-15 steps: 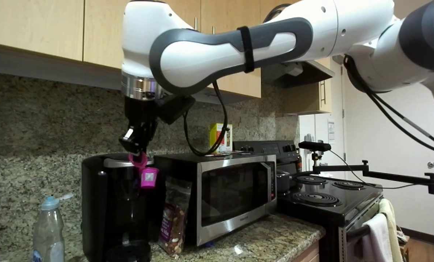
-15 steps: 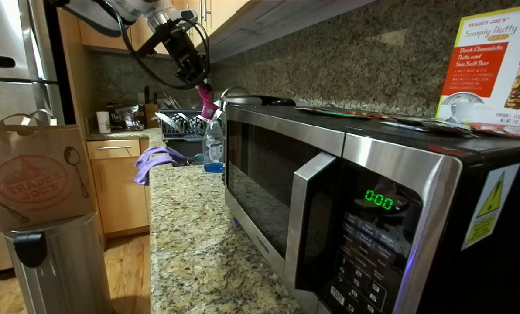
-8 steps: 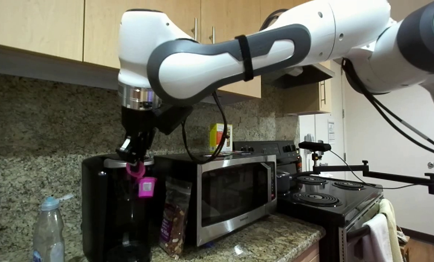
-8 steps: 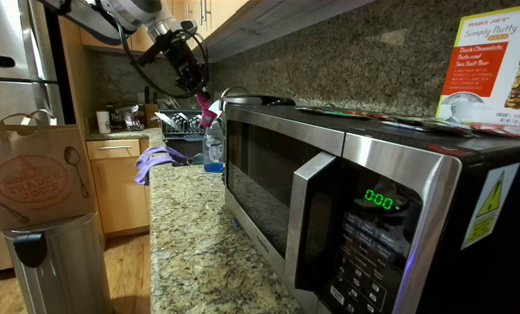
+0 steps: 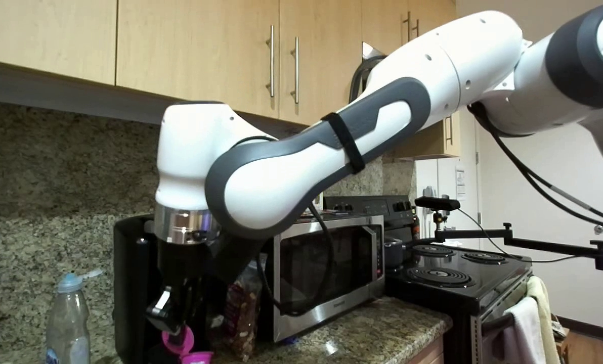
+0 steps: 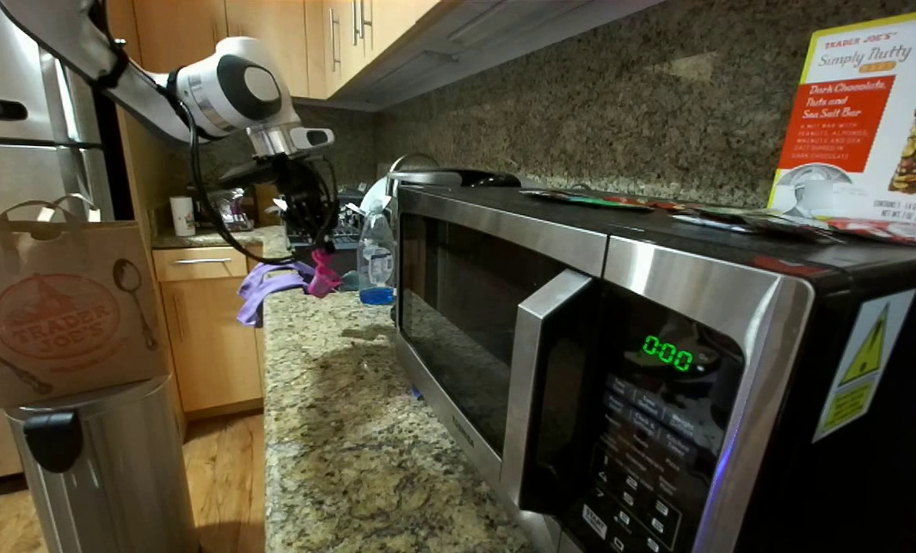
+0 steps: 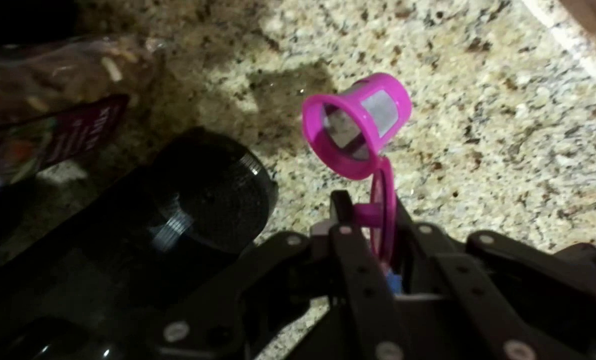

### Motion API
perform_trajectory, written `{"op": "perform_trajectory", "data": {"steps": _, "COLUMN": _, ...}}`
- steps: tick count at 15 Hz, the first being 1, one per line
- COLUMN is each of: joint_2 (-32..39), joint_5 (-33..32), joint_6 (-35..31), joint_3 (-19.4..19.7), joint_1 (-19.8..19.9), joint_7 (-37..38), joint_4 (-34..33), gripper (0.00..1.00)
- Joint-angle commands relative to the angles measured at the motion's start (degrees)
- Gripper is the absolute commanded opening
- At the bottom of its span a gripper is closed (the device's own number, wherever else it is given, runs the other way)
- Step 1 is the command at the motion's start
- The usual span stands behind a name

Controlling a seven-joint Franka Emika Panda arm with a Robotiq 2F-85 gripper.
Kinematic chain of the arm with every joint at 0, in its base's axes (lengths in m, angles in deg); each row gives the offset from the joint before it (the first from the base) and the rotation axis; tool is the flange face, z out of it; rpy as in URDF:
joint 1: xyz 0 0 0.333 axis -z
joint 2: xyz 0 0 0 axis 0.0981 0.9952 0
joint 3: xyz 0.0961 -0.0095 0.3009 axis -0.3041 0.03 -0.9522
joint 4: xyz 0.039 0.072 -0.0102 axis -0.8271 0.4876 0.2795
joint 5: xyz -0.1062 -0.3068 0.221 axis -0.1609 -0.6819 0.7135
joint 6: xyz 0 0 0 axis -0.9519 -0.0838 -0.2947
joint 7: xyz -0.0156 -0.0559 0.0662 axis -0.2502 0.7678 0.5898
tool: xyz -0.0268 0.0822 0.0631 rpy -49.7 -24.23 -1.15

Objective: Put the pink object on the counter top

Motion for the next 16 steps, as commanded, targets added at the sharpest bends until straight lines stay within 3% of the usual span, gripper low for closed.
{"op": "perform_trajectory", "data": {"steps": 1, "joint_2": 0.3, "joint_5": 1.3, "joint_6": -0.4, "joint_3": 0.8, "joint_1": -0.7, "joint_7": -0.3, "joint_4": 0.4, "gripper": 0.17}}
{"op": "perform_trajectory", "data": {"steps": 4, "joint_2": 0.3, "joint_5": 2.0, "joint_6": -0.9, "joint_3": 0.8, "joint_1": -0.4, "joint_7": -0.3, "joint_4": 0.8, "gripper": 0.17}}
{"op": "perform_trajectory", "data": {"steps": 5, "joint_2": 0.3, "joint_5": 2.1, "joint_6": -0.9, "joint_3": 0.8, "joint_1": -0.4, "joint_7": -0.3, "joint_4": 0.8, "gripper": 0.10}}
{"op": "perform_trajectory", "data": {"steps": 10, "joint_2": 6.1, "joint_5": -15.7, "joint_6": 5.4, "joint_3": 7.7, "joint_1": -8.4, "joint_7": 14.5, "joint_4": -4.8, "gripper": 0.10}}
{"op": "perform_trajectory", "data": {"steps": 16, "joint_2": 15.4, "joint_5": -20.6, "joint_6": 7.0, "joint_3": 7.7, "joint_1": -11.0, "joint_7": 18.8, "joint_4": -9.7, "gripper": 0.10}}
